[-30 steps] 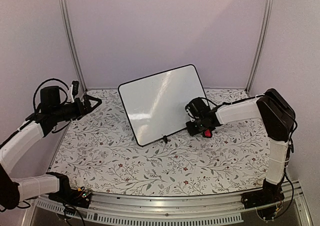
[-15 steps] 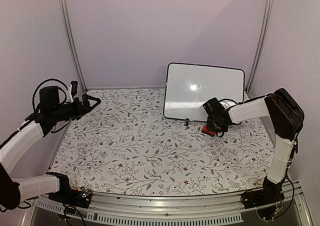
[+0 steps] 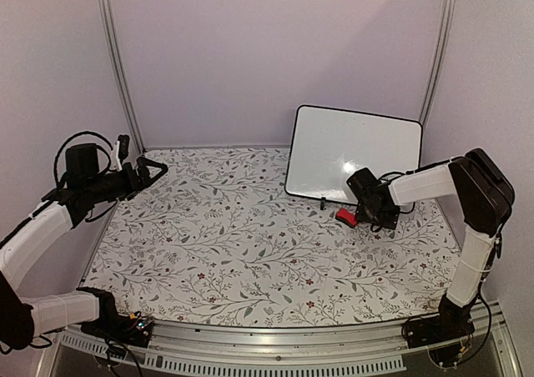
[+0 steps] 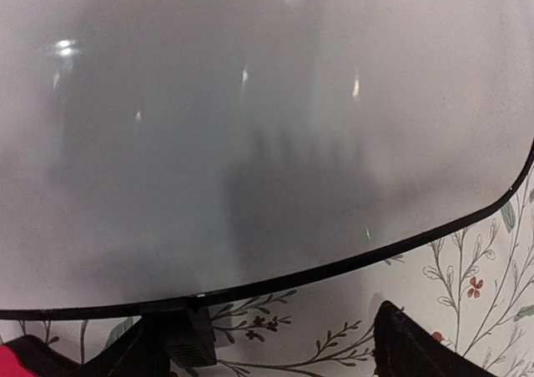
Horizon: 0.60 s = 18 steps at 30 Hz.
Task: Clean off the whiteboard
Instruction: Move the whiteboard to the center of the board, then reset both arms
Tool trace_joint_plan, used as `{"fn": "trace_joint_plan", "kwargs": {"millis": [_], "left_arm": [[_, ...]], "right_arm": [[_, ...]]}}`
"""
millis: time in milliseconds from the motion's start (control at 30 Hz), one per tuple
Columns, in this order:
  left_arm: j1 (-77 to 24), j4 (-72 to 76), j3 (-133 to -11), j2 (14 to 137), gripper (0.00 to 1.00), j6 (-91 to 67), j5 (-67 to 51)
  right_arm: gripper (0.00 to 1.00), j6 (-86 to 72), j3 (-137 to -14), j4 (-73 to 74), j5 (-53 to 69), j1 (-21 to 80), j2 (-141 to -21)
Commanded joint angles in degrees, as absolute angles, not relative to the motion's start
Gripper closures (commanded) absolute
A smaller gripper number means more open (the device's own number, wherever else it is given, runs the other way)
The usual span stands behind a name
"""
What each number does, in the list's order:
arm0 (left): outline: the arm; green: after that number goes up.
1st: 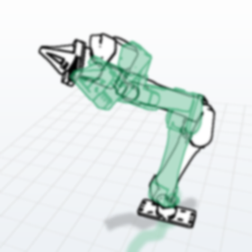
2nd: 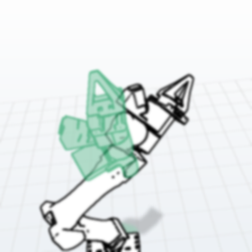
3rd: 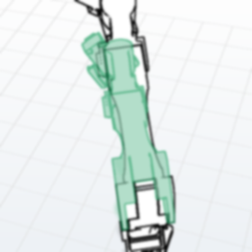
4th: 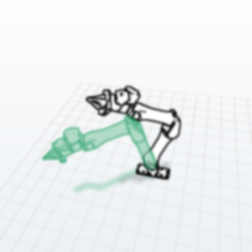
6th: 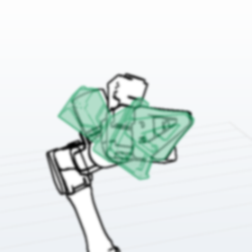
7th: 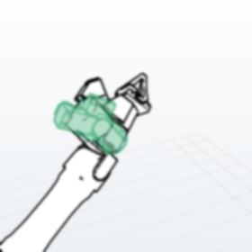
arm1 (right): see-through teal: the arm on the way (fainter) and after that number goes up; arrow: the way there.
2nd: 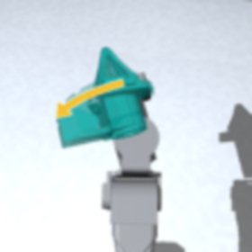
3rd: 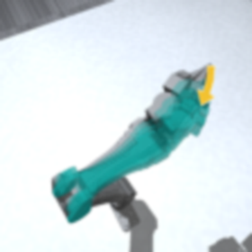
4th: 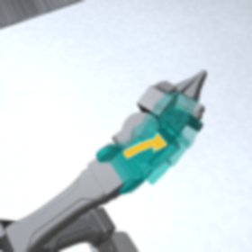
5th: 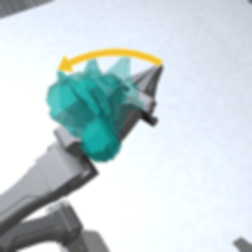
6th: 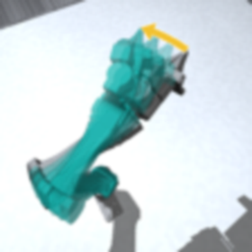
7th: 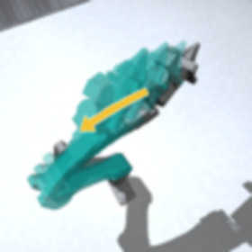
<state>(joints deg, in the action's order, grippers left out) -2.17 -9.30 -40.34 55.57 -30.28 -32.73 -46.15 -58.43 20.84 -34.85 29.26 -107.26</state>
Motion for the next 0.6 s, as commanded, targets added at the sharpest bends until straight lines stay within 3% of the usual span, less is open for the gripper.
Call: {"fn": "trace_joint_plan", "kwargs": {"millis": [0, 33, 233, 567], "left_arm": [[-1.49, -9.4, -40.47, 55.09, 0.0, -30.38, -32.83], [-1.49, -9.29, -40.48, 55.04, 0.0, -30.34, -32.82], [-3.65, -10.2, -42.06, 53.12, 0.0, -31.71, -29.47], [-29.81, -14.53, -38.45, 43.49, 0.0, -33.97, -17.16]], "right_arm": [[0.06, -47.98, -57.39, 25.28, -36.02, 30.3, -103.51], [0.02, -48.33, -57.51, 26.28, -36.75, 31.15, -102.74], [0.01, -50.55, -58.61, 32.56, -40.4, 40.27, -93.52], [0.01, -40.31, -51.65, 25.16, -42.47, 71.01, -70.07]]}}
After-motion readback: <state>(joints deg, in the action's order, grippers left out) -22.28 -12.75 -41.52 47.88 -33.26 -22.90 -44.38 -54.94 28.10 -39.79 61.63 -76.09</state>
